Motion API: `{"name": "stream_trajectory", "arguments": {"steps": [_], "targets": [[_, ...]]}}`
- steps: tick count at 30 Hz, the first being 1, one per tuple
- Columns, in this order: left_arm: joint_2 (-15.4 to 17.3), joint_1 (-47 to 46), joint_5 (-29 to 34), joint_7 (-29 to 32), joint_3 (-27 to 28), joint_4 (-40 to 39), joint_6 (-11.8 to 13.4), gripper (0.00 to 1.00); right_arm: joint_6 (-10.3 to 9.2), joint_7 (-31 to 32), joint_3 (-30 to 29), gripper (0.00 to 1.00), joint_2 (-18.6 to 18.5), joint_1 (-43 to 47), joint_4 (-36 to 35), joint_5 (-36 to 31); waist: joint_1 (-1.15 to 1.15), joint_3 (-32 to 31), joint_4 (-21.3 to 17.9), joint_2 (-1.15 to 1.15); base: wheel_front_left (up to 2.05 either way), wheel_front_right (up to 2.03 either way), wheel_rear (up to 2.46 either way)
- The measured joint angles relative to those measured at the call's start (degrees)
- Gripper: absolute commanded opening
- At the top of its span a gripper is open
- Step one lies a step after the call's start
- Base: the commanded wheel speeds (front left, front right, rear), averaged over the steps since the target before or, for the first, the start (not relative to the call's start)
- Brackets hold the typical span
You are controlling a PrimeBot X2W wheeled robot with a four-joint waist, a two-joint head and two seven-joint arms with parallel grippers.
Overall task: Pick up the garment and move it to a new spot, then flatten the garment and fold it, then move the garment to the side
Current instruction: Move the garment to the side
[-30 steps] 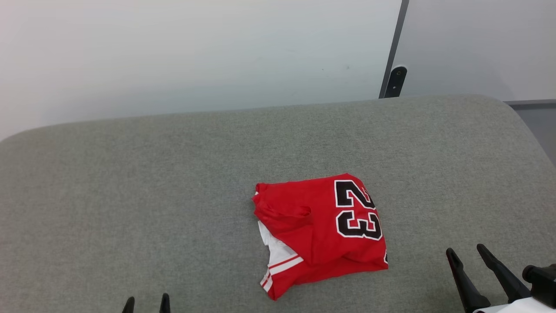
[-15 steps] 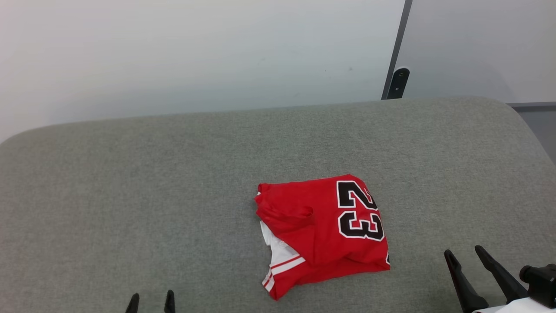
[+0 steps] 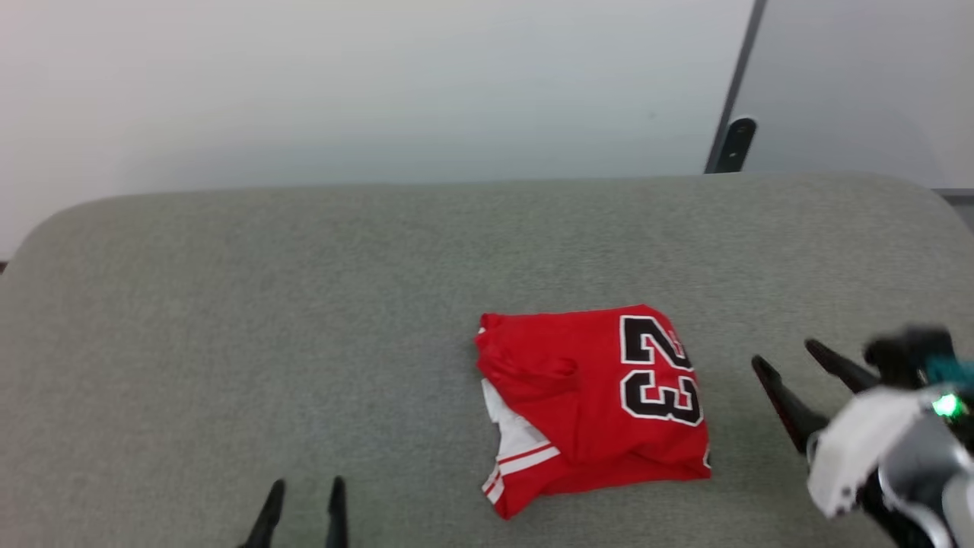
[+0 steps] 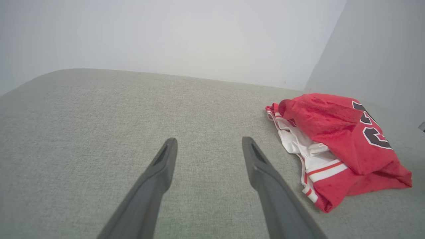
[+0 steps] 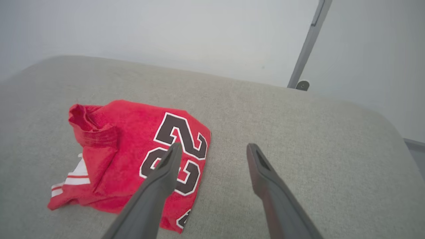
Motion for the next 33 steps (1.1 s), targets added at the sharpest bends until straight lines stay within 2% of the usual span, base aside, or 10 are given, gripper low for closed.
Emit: {"name": "stream_trajectory", "arguments": {"steps": [4,8,16,28,29,30,31,33], "targets": [[-0.4,-3.0,0.5,-0.2,-1.5,1.2,-0.4,1.0,0.0,9.3,2.5,1.0,-0.7,-7.6,3.9,2.4,0.0,1.4,1.5,0.0,0.0,0.0,0.0],[-0.9,-7.0,0.9,-0.2,-3.0,2.3,-0.7,1.0,0.0,15.5,5.2,1.0,-2.5,-13.7,7.2,4.3,0.0,3.7,3.3,0.0,0.0,0.0,0.0],[-1.5,-12.5,0.3,-0.3,-4.7,2.7,-1.3,1.0,0.0,30.4,9.9,1.0,-5.9,-17.7,14.3,9.7,0.0,9.5,6.4,0.0,0.0,0.0,0.0],[-1.8,-17.4,-1.5,-0.3,-6.8,3.8,-1.2,1.0,-0.01,33.1,13.2,1.0,-5.9,-23.3,18.5,11.7,0.0,17.1,9.3,0.0,0.0,0.0,0.0],[-1.8,-17.8,-1.6,-0.3,-7.1,3.9,-1.2,1.0,-0.01,33.1,13.4,0.67,-6.0,-23.6,18.8,11.7,0.0,17.4,9.6,0.0,0.0,0.0,0.0],[-1.8,-18.0,-1.7,-0.3,-7.3,4.0,-1.1,1.0,-0.01,32.8,13.7,0.42,-6.1,-23.8,18.9,11.8,0.0,17.6,9.9,0.0,0.0,0.0,0.0],[-1.8,-18.1,-1.8,-0.3,-7.4,4.1,-1.0,1.0,-0.01,32.5,13.9,0.0,-6.3,-23.8,18.9,11.9,0.0,17.8,10.1,0.0,0.0,0.0,0.0],[-1.8,-18.2,-2.0,-0.3,-7.5,4.3,-1.0,1.0,-0.05,31.2,14.6,0.0,-6.7,-24.2,19.1,12.1,0.0,18.1,10.5,0.0,0.0,0.0,0.0]]}}
